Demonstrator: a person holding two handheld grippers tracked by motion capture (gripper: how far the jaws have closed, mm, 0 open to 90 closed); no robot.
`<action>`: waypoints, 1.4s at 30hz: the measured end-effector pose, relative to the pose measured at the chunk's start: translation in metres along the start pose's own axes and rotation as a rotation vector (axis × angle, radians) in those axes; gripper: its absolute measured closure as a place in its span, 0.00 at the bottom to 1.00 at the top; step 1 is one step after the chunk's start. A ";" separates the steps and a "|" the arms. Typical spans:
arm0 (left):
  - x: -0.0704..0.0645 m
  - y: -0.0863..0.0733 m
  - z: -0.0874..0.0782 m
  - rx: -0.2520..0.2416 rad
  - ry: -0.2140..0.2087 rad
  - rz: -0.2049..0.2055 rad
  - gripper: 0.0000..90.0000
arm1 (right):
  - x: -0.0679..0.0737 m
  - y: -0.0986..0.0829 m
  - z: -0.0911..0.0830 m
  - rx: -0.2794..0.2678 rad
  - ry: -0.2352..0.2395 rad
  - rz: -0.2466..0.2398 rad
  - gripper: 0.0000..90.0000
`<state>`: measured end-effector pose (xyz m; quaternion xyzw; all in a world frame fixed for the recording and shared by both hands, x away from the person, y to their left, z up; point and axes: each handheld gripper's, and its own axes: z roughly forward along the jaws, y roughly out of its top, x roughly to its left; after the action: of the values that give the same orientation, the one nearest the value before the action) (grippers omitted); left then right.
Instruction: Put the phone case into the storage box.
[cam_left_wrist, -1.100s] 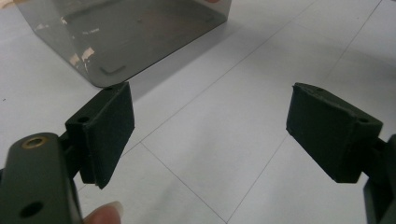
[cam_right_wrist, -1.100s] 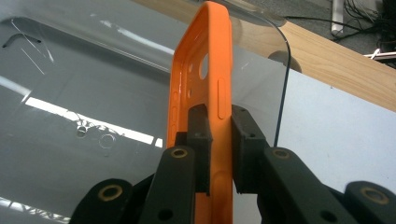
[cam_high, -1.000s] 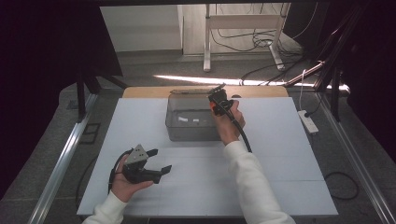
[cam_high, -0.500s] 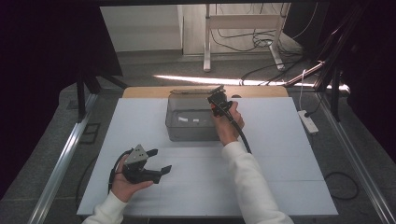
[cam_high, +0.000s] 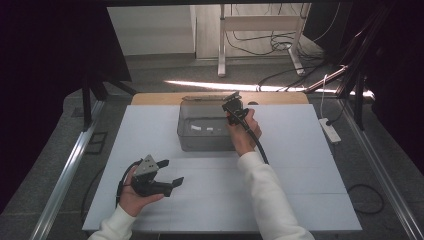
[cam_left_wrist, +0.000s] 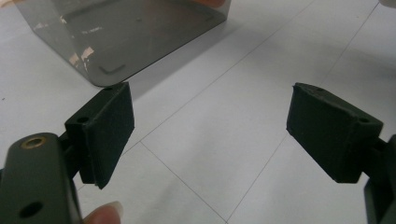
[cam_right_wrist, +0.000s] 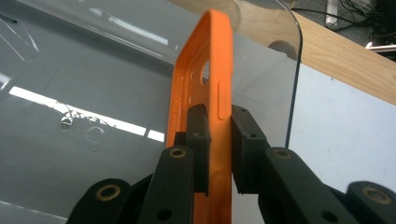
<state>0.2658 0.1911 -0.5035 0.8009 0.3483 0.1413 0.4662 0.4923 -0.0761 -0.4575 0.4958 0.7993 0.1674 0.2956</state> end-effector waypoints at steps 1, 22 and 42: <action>0.000 0.000 0.000 0.000 0.000 -0.001 0.17 | 0.000 0.000 0.000 0.003 -0.001 -0.001 0.88; 0.000 0.000 -0.001 0.000 0.002 0.001 0.17 | 0.002 0.000 0.002 0.023 -0.015 -0.031 0.82; 0.000 0.000 -0.001 -0.001 0.003 0.000 0.17 | 0.001 0.002 -0.023 -0.129 0.000 -0.061 0.61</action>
<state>0.2651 0.1913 -0.5032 0.8003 0.3490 0.1425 0.4663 0.4783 -0.0735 -0.4395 0.4511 0.8016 0.2094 0.3317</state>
